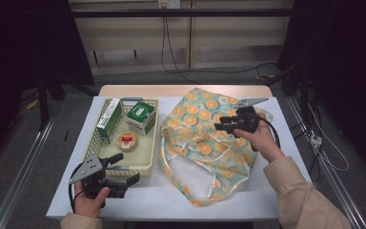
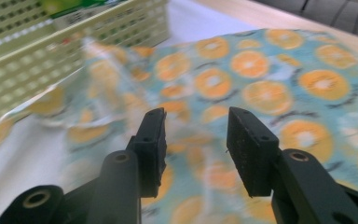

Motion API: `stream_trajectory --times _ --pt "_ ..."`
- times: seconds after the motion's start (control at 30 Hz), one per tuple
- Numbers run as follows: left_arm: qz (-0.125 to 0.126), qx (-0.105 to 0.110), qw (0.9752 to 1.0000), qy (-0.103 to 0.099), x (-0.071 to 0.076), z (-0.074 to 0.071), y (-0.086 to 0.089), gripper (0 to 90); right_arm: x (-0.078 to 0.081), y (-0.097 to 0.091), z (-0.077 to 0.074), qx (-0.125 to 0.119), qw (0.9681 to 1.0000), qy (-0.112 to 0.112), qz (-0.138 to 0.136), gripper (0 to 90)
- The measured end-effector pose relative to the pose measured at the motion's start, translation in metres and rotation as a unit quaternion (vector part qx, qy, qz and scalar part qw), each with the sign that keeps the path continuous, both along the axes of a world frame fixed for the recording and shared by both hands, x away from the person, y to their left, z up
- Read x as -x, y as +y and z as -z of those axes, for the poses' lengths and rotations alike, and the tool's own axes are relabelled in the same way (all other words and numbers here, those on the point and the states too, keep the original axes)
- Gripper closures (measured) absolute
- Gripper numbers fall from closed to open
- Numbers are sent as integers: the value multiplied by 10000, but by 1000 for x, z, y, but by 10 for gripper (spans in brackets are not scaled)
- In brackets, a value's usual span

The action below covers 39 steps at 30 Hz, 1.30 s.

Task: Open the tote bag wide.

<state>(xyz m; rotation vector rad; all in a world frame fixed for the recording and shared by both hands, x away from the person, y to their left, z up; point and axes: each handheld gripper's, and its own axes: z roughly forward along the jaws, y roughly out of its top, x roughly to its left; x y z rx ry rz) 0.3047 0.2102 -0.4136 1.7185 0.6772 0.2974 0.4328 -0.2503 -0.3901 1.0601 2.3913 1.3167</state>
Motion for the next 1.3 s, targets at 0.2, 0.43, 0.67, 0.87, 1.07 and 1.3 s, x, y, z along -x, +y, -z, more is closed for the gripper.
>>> stream_trajectory --times 0.2,0.43,0.67,0.87,1.07,1.3 --pt "28 -57 10000 -11 0 0 -2 43 41 21 10 48 9985 114 -534 562" --pt "32 -66 10000 10 1 1 -4 43 74 49 32 588 9929 172 -1021 581" --pt "46 -72 10000 6 2 1 -4 44 85 59 54 924 9887 262 -1151 712" --pt "76 -88 9999 11 2 1 -5 43 81 53 62 865 9918 308 -885 885" --pt "88 -112 9999 1 2 1 -6 43 82 63 64 287 9922 513 -1097 895" --pt "87 -111 9999 -4 2 1 -6 43 84 67 66 373 9924 464 -1079 812"
